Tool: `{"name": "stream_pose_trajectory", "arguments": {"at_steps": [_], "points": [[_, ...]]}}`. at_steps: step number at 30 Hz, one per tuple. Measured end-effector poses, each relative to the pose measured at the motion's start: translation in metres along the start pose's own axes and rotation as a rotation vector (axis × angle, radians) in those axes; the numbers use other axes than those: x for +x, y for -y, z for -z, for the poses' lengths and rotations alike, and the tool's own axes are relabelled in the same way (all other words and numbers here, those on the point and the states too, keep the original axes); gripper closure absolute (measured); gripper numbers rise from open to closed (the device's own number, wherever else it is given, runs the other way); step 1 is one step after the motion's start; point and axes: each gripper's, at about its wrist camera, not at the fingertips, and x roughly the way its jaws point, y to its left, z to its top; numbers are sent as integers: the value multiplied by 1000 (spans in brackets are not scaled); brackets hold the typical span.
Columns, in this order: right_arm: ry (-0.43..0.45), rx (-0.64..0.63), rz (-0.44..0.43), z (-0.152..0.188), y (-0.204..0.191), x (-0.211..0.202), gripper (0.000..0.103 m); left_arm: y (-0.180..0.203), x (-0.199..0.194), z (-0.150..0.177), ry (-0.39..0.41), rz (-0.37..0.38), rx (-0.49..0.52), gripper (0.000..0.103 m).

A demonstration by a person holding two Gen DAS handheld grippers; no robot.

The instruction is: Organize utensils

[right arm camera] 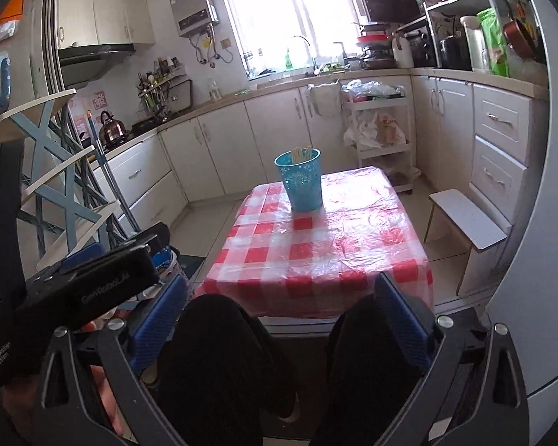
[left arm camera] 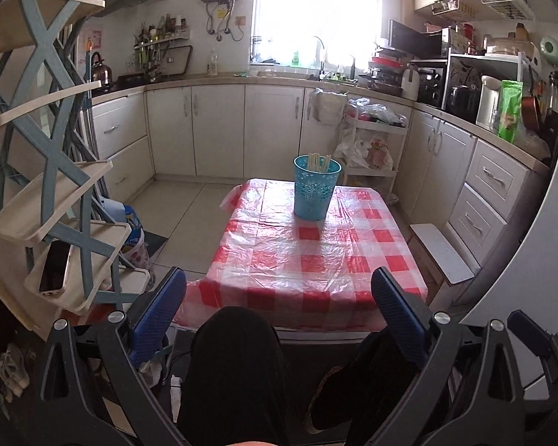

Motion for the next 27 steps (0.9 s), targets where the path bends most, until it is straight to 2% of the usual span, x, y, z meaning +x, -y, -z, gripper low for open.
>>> {"name": "stream_pose_trajectory", "arguments": {"at_steps": [4, 8, 12, 27], "points": [[42, 30, 29, 4, 4, -21, 7, -1, -18, 9, 22, 8, -5, 7], [67, 14, 51, 2, 2, -31, 7, -2, -19, 9, 15, 16, -23, 7], [74, 11, 63, 2, 2, -35, 7, -9, -19, 8, 12, 18, -58, 7], [83, -19, 62, 6, -7, -43, 7, -8, -26, 13, 26, 9, -44, 7]]}}
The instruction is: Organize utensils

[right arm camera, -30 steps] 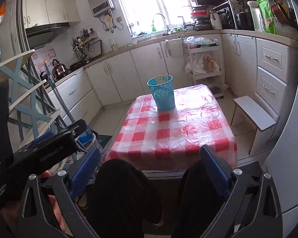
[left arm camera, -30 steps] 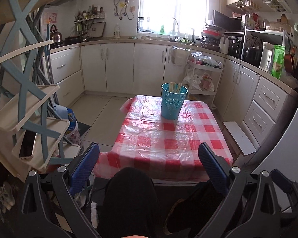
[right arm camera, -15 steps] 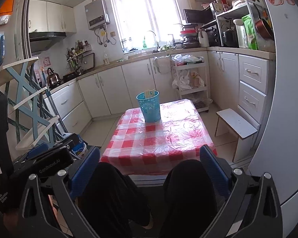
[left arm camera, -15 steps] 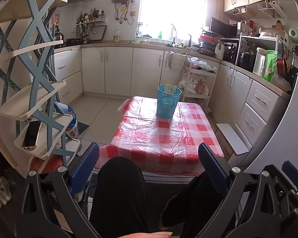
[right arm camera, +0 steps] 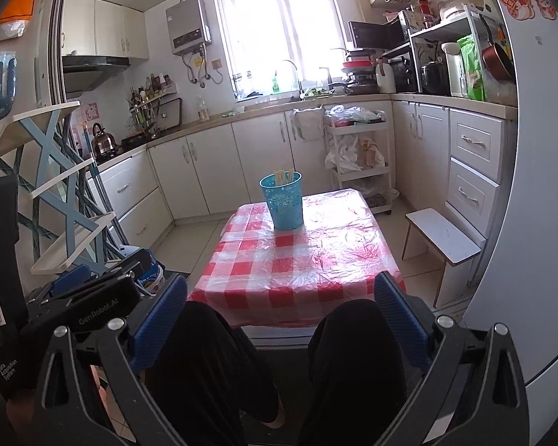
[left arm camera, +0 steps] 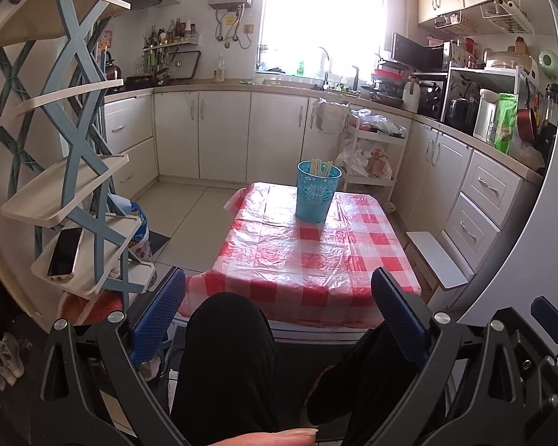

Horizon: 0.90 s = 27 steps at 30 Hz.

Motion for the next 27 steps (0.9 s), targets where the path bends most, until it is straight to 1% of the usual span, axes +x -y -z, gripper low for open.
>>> {"name": "stream_pose_trajectory", "arguments": {"at_steps": [27], "points": [[-1, 0, 0, 3, -1, 0, 7, 4, -2, 2, -2, 3, 22, 7]]}}
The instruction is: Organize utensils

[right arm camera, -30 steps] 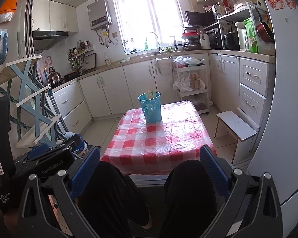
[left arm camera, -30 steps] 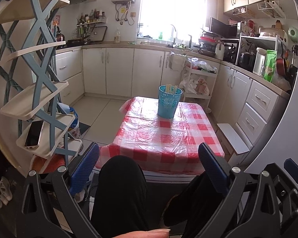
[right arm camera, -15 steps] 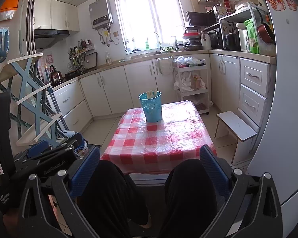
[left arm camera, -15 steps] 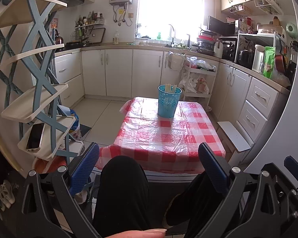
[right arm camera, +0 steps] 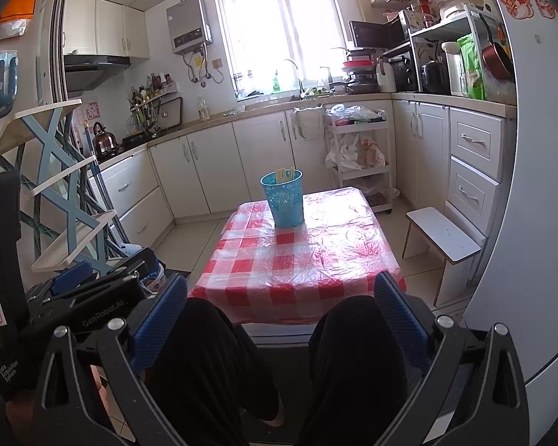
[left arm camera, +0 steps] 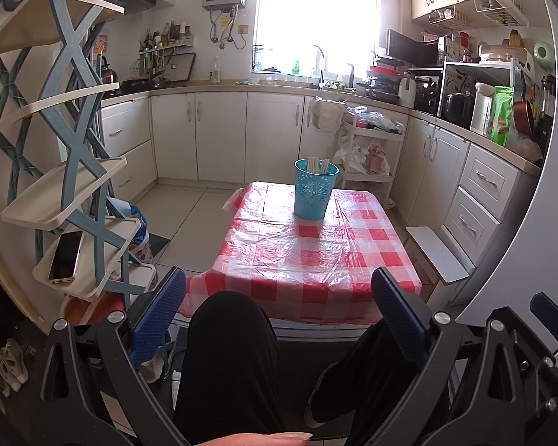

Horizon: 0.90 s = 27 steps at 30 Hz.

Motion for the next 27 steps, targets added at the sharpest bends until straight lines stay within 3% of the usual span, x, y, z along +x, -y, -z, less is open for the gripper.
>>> {"name": "stream_pose_trajectory", "arguments": {"at_steps": [27], "points": [[-2, 2, -1, 0, 1, 0, 7, 3, -6, 2, 27, 1, 11, 7]]}}
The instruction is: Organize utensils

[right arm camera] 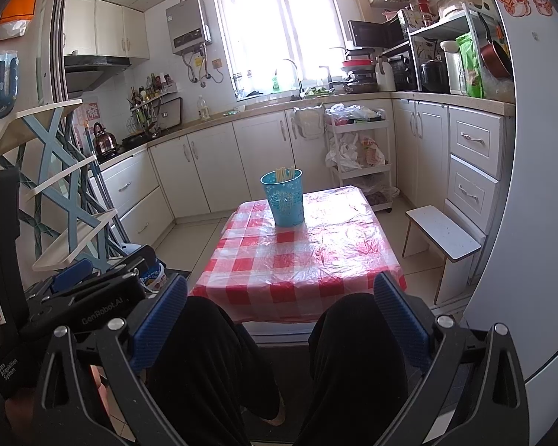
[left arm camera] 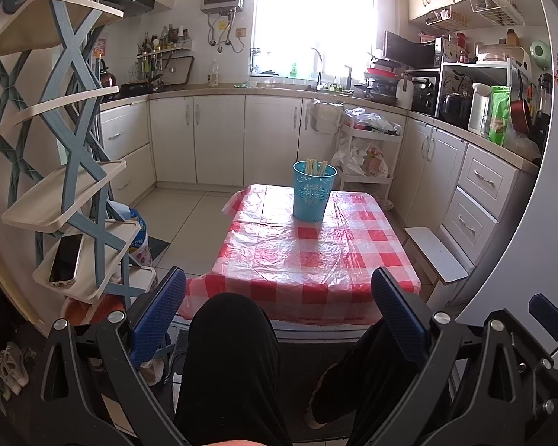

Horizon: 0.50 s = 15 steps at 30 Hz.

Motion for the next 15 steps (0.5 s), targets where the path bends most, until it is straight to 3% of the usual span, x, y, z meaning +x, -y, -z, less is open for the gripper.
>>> {"name": "stream_pose_trajectory", "arguments": {"at_steps": [5, 15], "points": [[4, 3, 0, 3, -1, -2, 7, 6, -14, 2, 78, 8, 43, 9], [13, 11, 9, 8, -3, -6, 7, 1, -4, -1, 14, 1, 15, 7]]}}
